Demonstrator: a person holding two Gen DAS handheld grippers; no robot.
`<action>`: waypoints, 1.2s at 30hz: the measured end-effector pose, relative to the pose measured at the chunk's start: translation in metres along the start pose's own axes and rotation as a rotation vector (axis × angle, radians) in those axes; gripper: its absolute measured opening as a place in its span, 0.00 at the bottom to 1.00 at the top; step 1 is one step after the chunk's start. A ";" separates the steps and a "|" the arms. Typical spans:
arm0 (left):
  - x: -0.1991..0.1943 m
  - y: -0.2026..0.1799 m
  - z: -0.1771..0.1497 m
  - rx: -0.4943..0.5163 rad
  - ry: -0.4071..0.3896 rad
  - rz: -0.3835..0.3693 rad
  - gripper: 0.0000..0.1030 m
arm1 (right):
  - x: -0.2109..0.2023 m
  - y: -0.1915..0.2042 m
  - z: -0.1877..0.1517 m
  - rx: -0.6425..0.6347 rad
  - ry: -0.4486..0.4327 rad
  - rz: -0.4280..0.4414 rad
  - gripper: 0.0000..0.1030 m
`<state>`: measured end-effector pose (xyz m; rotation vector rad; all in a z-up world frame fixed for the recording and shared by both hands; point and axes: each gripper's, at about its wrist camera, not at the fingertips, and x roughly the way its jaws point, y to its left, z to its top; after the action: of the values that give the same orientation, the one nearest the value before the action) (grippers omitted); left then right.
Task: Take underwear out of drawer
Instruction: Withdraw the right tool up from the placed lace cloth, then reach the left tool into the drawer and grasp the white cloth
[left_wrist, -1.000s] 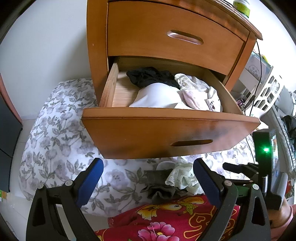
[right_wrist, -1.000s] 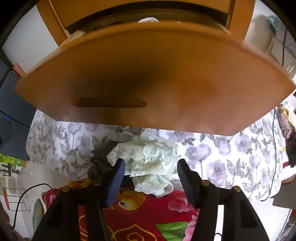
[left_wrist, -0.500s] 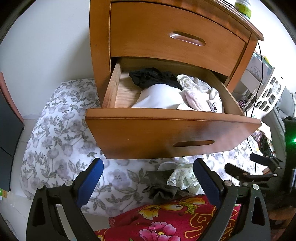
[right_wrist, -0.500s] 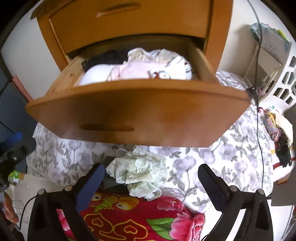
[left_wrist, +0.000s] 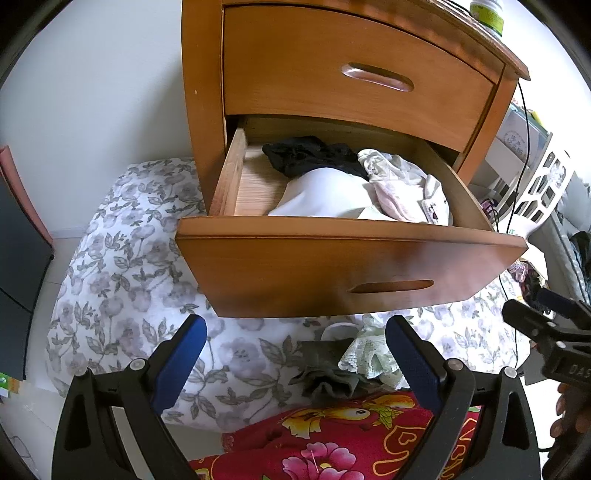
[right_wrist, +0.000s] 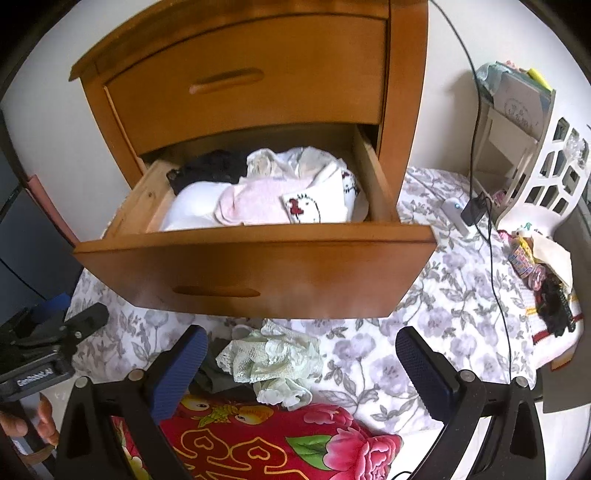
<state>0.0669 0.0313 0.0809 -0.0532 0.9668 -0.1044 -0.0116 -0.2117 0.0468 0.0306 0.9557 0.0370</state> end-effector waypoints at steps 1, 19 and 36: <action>-0.001 -0.001 0.000 0.002 -0.002 0.002 0.95 | -0.003 0.000 0.001 -0.004 -0.008 -0.001 1.00; -0.041 0.011 0.058 0.028 -0.124 -0.005 0.95 | -0.023 -0.007 0.004 -0.017 -0.068 -0.002 1.00; -0.016 -0.013 0.138 0.092 -0.087 -0.061 0.95 | -0.012 -0.030 0.007 0.032 -0.053 -0.016 1.00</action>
<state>0.1702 0.0199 0.1737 -0.0023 0.8727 -0.2007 -0.0127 -0.2418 0.0596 0.0532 0.9039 0.0059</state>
